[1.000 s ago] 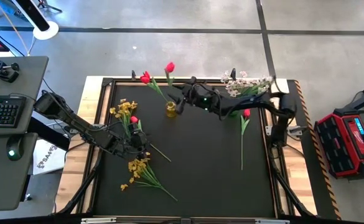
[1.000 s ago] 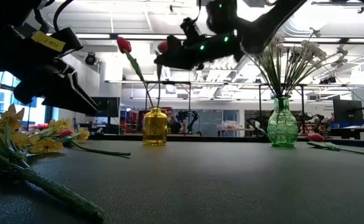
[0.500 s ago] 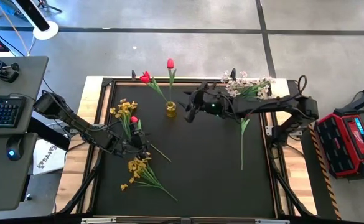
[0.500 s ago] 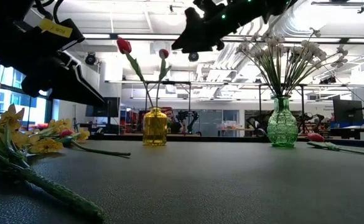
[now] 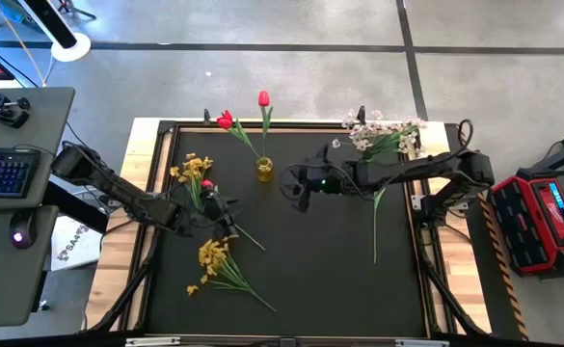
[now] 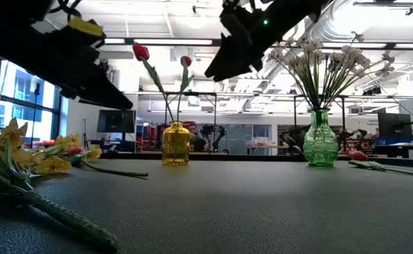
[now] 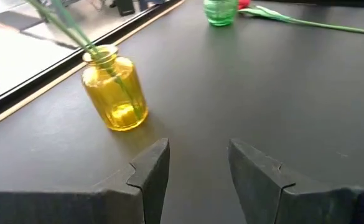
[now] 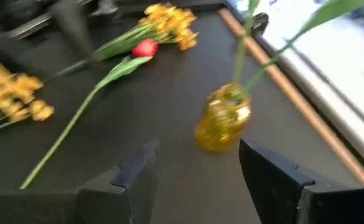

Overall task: Sort flowers into vase by color
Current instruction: Put the yellow flowers into the green vase

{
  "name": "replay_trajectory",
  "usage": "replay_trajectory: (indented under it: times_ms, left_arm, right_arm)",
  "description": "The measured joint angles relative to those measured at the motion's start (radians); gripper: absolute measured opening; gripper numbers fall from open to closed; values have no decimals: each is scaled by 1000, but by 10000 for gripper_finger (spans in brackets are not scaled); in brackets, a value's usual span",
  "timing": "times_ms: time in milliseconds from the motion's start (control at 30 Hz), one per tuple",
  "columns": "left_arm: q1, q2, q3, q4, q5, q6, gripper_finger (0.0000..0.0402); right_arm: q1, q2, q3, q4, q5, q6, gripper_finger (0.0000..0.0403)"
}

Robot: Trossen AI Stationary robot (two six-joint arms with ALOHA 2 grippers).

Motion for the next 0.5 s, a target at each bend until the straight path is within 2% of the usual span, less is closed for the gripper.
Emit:
replay_trajectory:
  times_ms: [100, 267, 367, 500]
  left_arm:
    - [13, -18, 16, -81, 54, -37, 154]
    - [4, -148, 169, -493, 267, -211, 154]
    - [-18, -215, 229, -747, 307, -383, 154]
    - [-56, -283, 243, -1017, 393, -699, 154]
  right_arm:
    - [26, 12, 0, 13, -6, 9, 204]
    - [65, 47, 0, 42, -6, 3, 204]
    - [84, 66, 0, 47, -7, -20, 204]
    - [107, 90, 0, 47, -8, -56, 204]
